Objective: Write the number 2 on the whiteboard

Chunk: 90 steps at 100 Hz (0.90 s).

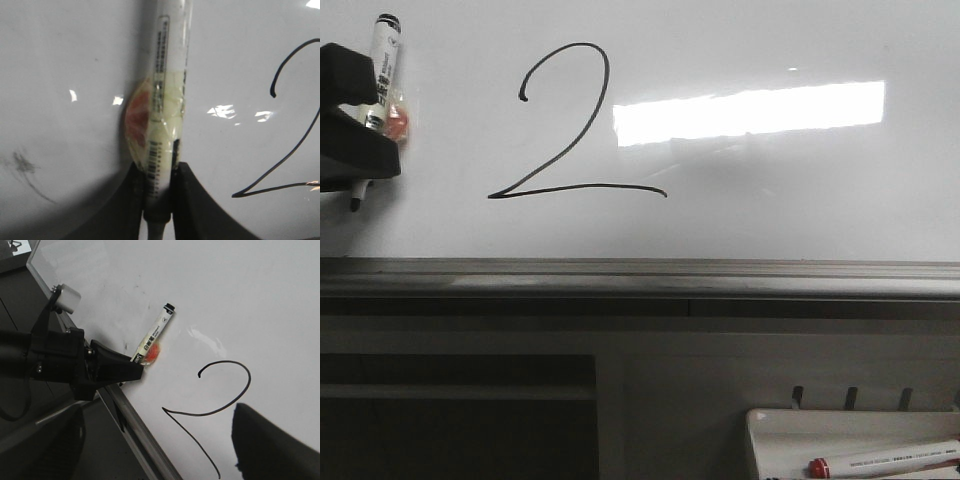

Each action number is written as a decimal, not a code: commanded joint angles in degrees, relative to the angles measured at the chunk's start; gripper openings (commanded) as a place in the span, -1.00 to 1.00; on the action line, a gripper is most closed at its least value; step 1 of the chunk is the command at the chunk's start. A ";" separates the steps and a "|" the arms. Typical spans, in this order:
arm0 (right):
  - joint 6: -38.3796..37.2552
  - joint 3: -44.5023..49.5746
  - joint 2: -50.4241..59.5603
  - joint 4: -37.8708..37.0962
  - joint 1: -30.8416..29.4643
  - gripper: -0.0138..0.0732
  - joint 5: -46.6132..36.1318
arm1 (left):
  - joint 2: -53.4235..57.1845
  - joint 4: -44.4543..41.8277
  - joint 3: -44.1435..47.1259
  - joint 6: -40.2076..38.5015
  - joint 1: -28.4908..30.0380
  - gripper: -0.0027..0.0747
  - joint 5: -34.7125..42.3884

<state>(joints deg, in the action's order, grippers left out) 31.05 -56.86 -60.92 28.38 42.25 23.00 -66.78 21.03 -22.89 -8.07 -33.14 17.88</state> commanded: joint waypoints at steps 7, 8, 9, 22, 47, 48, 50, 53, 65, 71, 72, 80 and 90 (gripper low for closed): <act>0.19 -1.73 1.22 0.06 -0.45 0.54 -2.02 | -0.94 -0.02 -2.31 -1.33 0.05 -0.98 3.54; 0.19 -1.73 1.22 0.06 -0.45 0.54 -1.92 | -0.95 -0.02 -2.31 -1.33 0.05 -0.98 3.54; 0.19 -1.73 1.22 0.06 -0.45 0.54 -1.92 | -0.95 -0.02 -2.31 -1.33 0.05 -0.98 3.54; 0.19 -1.73 1.22 0.06 -0.45 0.54 -1.79 | -0.95 -0.02 -2.31 -1.33 0.05 -0.98 3.78; 0.19 -1.73 1.22 0.06 -0.45 0.54 -1.53 | -0.95 -0.93 -2.31 -1.33 0.05 -0.98 3.90; 0.07 -1.73 1.22 0.17 -0.45 0.54 -1.53 | -0.95 -1.10 -2.31 -1.21 0.05 -0.98 3.90; -0.06 -1.73 1.22 0.30 -0.45 0.54 -1.53 | -0.95 -2.02 -2.31 -1.10 0.05 -0.97 3.90; -0.04 -1.73 1.22 0.53 -0.45 0.54 -1.53 | -0.95 -3.65 -2.31 -1.10 0.05 -0.91 3.90; -0.04 -1.73 1.22 1.26 -0.45 0.54 -1.29 | -0.95 -5.10 -2.31 -1.10 0.05 -0.41 5.03; -0.04 -1.73 1.22 1.26 -0.45 0.54 -0.71 | -0.95 -3.43 -2.31 -1.10 0.05 -0.14 5.44; -0.04 -1.73 1.22 1.26 -0.45 0.54 -0.70 | -0.95 -3.27 -2.31 -1.10 0.05 -0.09 5.63; -0.04 -1.73 1.22 1.26 -0.45 0.54 0.07 | -0.95 -2.97 -2.31 -1.10 0.05 0.05 6.09; -0.04 -1.73 1.22 1.26 -0.45 0.54 0.18 | -0.95 -2.97 -2.31 -1.10 0.05 0.04 6.09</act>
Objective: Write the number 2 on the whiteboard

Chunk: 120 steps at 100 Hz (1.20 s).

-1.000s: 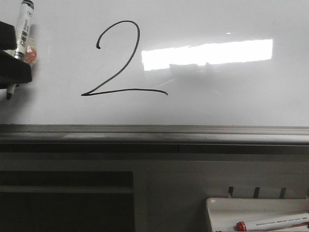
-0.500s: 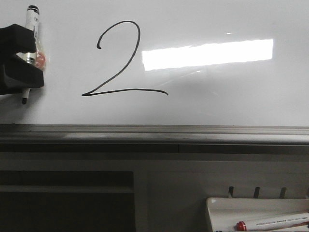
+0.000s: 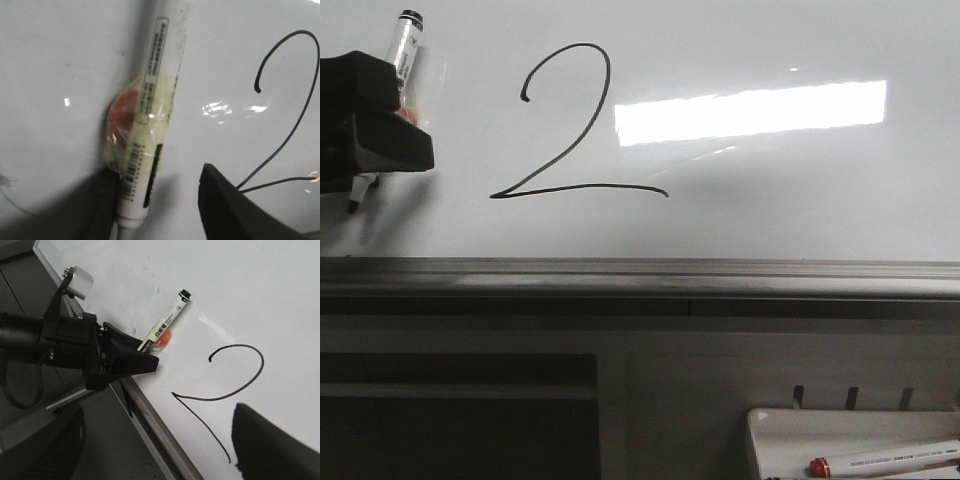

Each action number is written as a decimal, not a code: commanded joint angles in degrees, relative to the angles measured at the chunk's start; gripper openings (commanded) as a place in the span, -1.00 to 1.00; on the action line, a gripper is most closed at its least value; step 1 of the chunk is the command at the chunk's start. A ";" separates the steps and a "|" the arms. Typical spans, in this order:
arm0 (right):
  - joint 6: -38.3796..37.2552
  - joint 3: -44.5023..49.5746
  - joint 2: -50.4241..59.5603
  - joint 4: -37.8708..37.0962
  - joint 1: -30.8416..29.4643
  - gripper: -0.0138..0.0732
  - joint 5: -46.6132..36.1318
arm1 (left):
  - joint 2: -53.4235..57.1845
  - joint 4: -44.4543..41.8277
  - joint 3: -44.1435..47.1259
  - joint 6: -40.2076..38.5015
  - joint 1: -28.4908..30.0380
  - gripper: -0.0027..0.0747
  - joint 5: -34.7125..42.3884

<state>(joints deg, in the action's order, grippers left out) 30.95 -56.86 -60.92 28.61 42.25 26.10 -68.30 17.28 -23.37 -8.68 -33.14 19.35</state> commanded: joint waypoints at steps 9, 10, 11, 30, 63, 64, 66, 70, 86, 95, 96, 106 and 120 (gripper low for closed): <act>0.05 -1.73 1.38 1.03 -0.45 0.54 -2.92 | 1.10 0.67 -1.83 -0.48 0.05 0.04 4.62; 0.05 -1.73 1.48 1.03 -0.45 0.54 -2.92 | 1.27 0.67 -1.83 -0.48 0.05 0.04 4.62; 0.05 -1.73 1.63 1.03 -0.45 0.54 -2.92 | 1.42 0.67 -1.83 -0.48 0.05 0.04 4.62; 0.05 -1.53 4.65 -1.59 -0.45 -0.04 -3.15 | 5.86 -1.20 -1.83 -0.48 0.05 0.04 2.72; 0.02 1.72 7.51 -2.86 -0.45 -0.86 -4.44 | 12.20 -1.20 -0.29 -0.48 0.05 0.01 -2.24; 0.02 1.79 7.51 -2.86 -0.45 -0.86 -4.43 | 12.20 -1.20 -0.31 -0.48 0.05 0.01 -2.24; 0.02 1.89 7.64 -2.86 -0.45 -0.86 -4.31 | 12.20 -1.20 -0.17 -0.48 0.05 0.01 -2.12; 0.02 2.24 8.06 -2.89 -0.45 -0.86 -4.31 | 12.20 -1.20 -0.17 -0.48 0.05 0.01 -2.11; 0.02 3.58 8.80 -2.99 -0.45 -0.86 -5.36 | 12.34 -1.30 -0.17 -0.48 0.05 0.01 -2.01; 0.02 4.75 10.31 -4.05 -0.45 -0.86 -7.00 | 13.68 -3.83 -0.17 -0.48 0.05 -0.07 -1.98; 0.02 5.06 10.64 -4.22 -0.45 -0.86 -7.47 | 13.92 -4.09 -0.17 -0.48 0.05 -0.12 -1.98; 0.02 8.96 14.34 -4.69 -0.45 -0.83 -12.80 | 16.83 -6.84 -0.17 -0.48 -0.26 -0.69 -2.07; 0.02 17.35 21.54 -5.31 -0.45 -0.82 -18.92 | 23.84 -10.63 -0.05 -0.48 -0.26 -0.98 -3.02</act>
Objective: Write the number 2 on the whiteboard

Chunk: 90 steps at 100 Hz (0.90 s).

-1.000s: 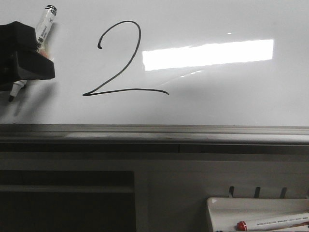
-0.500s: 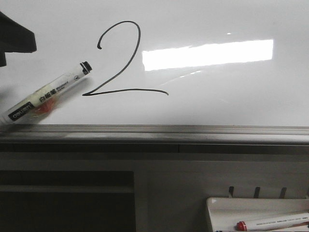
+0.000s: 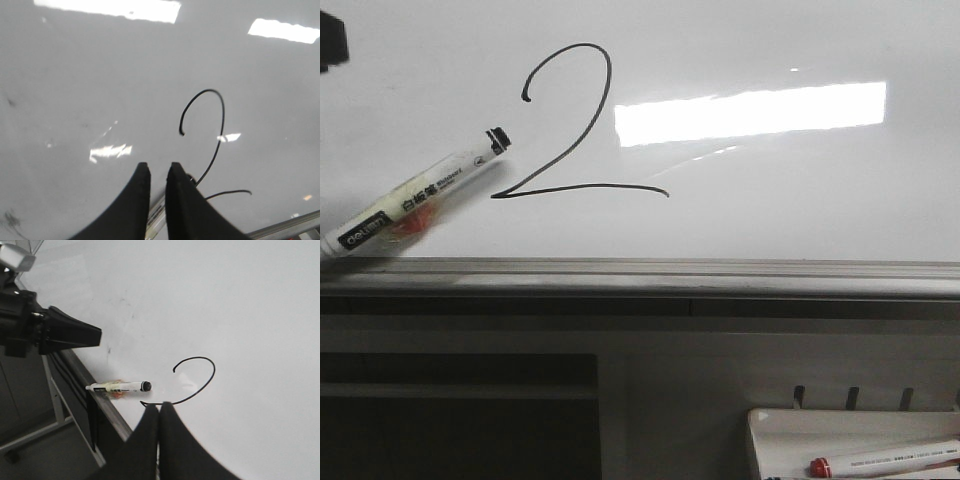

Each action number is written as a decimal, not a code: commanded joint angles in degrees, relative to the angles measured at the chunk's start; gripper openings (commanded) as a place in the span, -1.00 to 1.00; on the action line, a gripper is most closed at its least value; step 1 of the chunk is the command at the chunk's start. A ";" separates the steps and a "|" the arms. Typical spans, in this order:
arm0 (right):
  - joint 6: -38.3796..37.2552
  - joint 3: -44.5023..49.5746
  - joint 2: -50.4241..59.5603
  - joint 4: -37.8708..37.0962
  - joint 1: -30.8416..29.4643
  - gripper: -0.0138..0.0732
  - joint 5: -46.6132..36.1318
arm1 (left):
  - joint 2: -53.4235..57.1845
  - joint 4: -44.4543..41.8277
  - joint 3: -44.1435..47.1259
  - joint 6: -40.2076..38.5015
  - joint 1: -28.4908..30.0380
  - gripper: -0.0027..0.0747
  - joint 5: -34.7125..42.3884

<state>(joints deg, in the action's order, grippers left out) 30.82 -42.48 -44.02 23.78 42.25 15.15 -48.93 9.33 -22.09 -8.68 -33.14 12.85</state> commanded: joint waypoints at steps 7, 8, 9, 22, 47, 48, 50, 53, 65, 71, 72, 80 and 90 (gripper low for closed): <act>0.15 8.04 8.70 -0.48 -0.45 -0.82 -10.98 | 8.88 -5.72 -1.07 -0.48 -0.26 -0.98 2.45; 0.15 8.04 8.70 -0.48 -0.45 -0.82 -11.29 | 9.34 -6.51 -0.93 -0.48 -0.26 -0.98 2.44; 0.15 9.07 9.52 -0.48 -0.45 -0.82 -11.60 | 10.25 -6.94 -0.93 -0.48 -0.26 -0.98 2.26; 0.15 17.59 16.78 -0.48 -0.45 -0.82 -15.15 | 18.28 -12.71 1.75 -0.48 -0.26 -0.98 1.55; 0.15 25.25 23.30 -0.48 -0.45 -0.82 -11.42 | 29.33 -13.46 6.42 -0.48 -0.26 -0.98 -0.89; 0.15 25.36 23.30 -0.48 -0.45 -0.82 -11.42 | 29.48 -13.46 6.64 -0.48 -0.26 -0.98 -0.89; 0.15 25.59 23.30 -0.48 -0.45 -0.82 -11.28 | 29.81 -13.46 6.91 -0.48 -0.26 -0.98 -0.89; 0.15 25.96 23.19 -0.48 -0.45 -0.82 -11.21 | 30.14 -13.46 7.24 -0.48 -0.26 -0.98 -0.89; 0.15 27.17 23.19 -0.48 -0.45 -0.82 -11.02 | 30.11 -13.46 8.18 -0.48 -0.26 -0.98 -0.97; 0.15 27.46 23.19 -0.48 -0.45 -0.82 -10.80 | 30.11 -13.46 8.58 -0.48 -0.26 -0.98 -0.97; 0.15 27.46 23.19 -0.48 -0.45 -0.82 -10.66 | 30.11 -13.46 8.62 -0.48 -0.26 -0.98 -0.97; 0.15 27.46 23.19 -0.48 -0.45 -0.82 -10.25 | 30.11 -13.46 9.09 -0.48 -0.26 -0.98 -0.97; 0.15 27.46 23.19 -0.48 -0.45 -0.82 -10.34 | 30.11 -13.46 9.09 -0.48 -0.26 -0.98 -0.97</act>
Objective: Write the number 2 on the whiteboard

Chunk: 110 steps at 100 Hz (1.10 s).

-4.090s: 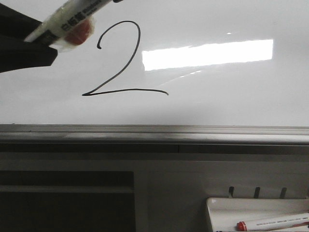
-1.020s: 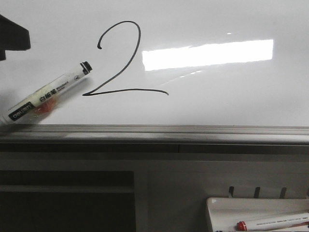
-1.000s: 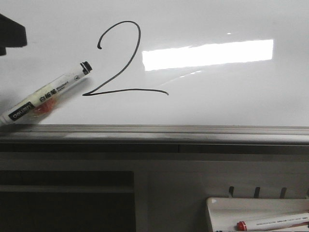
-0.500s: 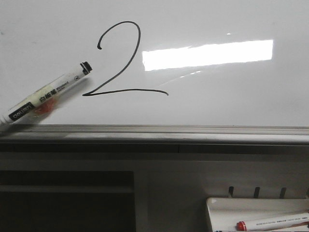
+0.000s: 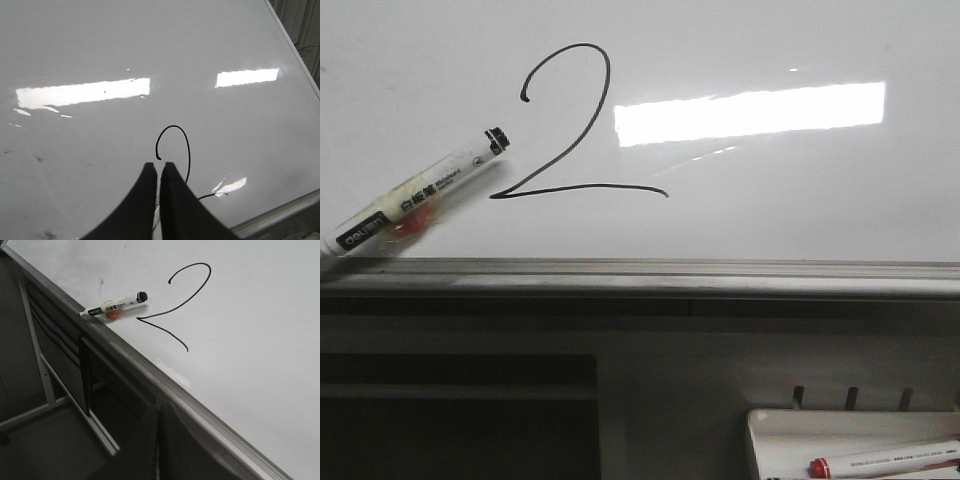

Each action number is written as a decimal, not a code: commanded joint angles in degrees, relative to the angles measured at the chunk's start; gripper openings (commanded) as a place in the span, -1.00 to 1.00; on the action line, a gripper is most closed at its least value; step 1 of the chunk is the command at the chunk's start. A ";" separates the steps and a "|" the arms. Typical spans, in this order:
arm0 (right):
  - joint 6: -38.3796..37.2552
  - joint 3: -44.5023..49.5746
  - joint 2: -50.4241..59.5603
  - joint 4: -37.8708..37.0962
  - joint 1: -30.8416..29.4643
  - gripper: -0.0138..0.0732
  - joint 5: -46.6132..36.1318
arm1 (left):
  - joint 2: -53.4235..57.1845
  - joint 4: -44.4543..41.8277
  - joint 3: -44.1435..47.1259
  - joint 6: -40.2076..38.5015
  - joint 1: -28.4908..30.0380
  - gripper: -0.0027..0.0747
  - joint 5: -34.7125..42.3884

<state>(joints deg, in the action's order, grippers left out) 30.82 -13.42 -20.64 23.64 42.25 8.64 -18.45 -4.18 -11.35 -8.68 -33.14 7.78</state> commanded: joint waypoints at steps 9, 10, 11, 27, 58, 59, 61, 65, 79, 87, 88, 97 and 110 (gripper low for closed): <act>0.15 -1.60 -0.19 -0.34 -0.45 -0.82 -3.82 | -0.37 0.05 -1.65 -0.48 -0.26 -0.98 4.10; 0.15 -1.60 -0.19 -0.34 -0.45 -0.82 -3.82 | -0.37 0.05 -1.65 -0.48 -0.26 -0.98 4.10; 0.15 -1.60 -0.19 -0.34 -0.45 -0.82 -3.82 | -0.37 0.05 -1.65 -0.48 -0.26 -0.98 4.10; 0.15 -1.60 -0.19 -0.34 -0.45 -0.82 -3.82 | 0.31 0.51 -0.46 -0.48 0.01 -0.98 5.01; 0.15 -1.60 -0.19 -0.34 -0.45 -0.82 -3.82 | 15.25 1.04 6.33 11.68 19.82 -0.98 -0.30; 0.15 -1.60 -0.19 -0.34 -0.45 -0.82 -3.82 | 15.98 1.42 6.56 11.68 20.91 -0.98 -0.59; 0.15 -1.60 -0.19 -0.34 -0.45 -0.82 -3.82 | 17.02 2.10 7.30 11.68 21.96 -0.98 -0.80; 0.15 -1.60 -0.19 -0.34 -0.45 -0.82 -3.82 | 18.65 2.93 8.80 11.68 24.76 -0.98 -1.59; 0.15 -1.60 -0.19 -0.34 -0.45 -0.82 -3.72 | 20.19 3.08 11.85 11.56 30.04 -0.98 -9.80; 0.15 -1.60 -0.28 -0.34 -0.45 -0.82 -3.72 | 20.19 3.19 11.99 11.56 30.15 -0.98 -17.43; 0.15 -1.60 -0.28 -0.34 -0.45 -0.82 -3.72 | 20.19 3.19 11.99 11.56 30.15 -0.98 -17.99; 0.15 -1.60 -0.28 -0.34 -0.45 -0.82 -3.72 | 20.19 3.07 12.08 11.67 30.15 -0.98 -22.89; 0.15 -1.60 -0.28 -0.34 -0.45 -0.82 -3.72 | 20.19 3.07 12.08 11.68 30.15 -0.98 -22.89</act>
<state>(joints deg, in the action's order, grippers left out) 30.68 -13.42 -20.64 23.64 42.25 8.92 0.24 -1.54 0.07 2.82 -3.21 -18.55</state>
